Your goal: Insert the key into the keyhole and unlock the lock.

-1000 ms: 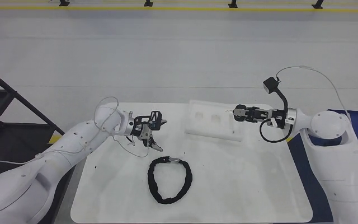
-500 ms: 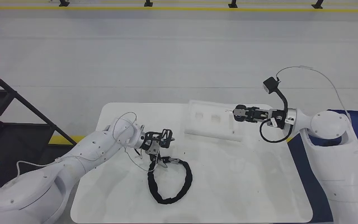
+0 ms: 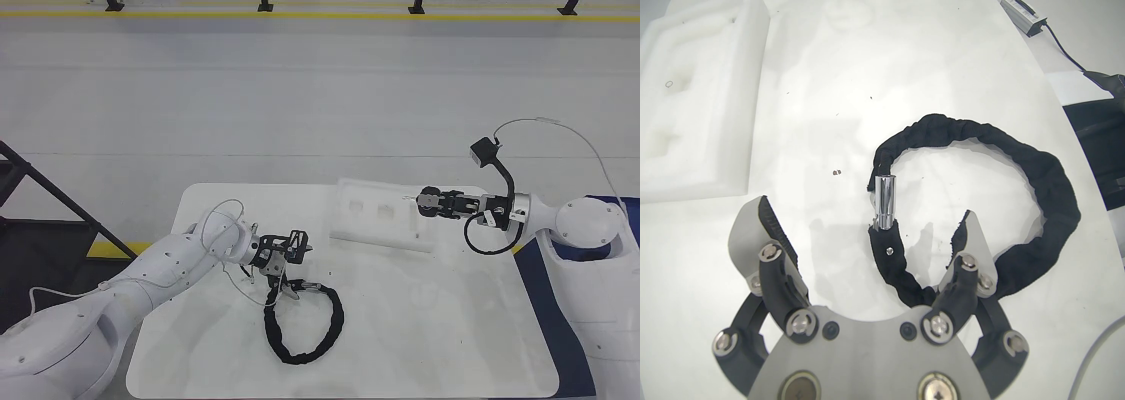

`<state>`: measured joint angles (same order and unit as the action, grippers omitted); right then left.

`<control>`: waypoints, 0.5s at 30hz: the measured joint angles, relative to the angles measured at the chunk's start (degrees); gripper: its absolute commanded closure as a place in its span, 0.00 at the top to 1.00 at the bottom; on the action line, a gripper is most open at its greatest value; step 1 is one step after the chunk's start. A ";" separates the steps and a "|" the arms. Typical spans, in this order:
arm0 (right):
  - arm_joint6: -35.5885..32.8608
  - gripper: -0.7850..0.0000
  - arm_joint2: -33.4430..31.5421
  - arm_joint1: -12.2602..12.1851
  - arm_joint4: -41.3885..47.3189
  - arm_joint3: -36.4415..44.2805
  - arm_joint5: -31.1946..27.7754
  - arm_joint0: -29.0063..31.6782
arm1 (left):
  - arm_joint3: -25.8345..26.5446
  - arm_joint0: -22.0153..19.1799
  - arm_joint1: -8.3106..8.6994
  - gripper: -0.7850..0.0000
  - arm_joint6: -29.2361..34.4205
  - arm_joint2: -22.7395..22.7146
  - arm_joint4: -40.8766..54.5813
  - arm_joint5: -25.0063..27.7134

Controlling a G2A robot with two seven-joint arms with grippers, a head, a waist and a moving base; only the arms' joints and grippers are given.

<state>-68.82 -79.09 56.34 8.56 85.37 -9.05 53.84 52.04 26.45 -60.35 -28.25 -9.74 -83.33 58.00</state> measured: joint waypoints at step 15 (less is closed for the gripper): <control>0.00 0.00 0.00 0.00 0.00 0.00 0.00 0.00 | 0.73 3.02 0.22 1.00 -3.45 -0.55 -3.56 -2.30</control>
<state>-68.82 -79.09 56.34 8.56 85.37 -9.05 53.84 52.78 29.47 -60.13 -31.70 -10.29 -86.89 55.70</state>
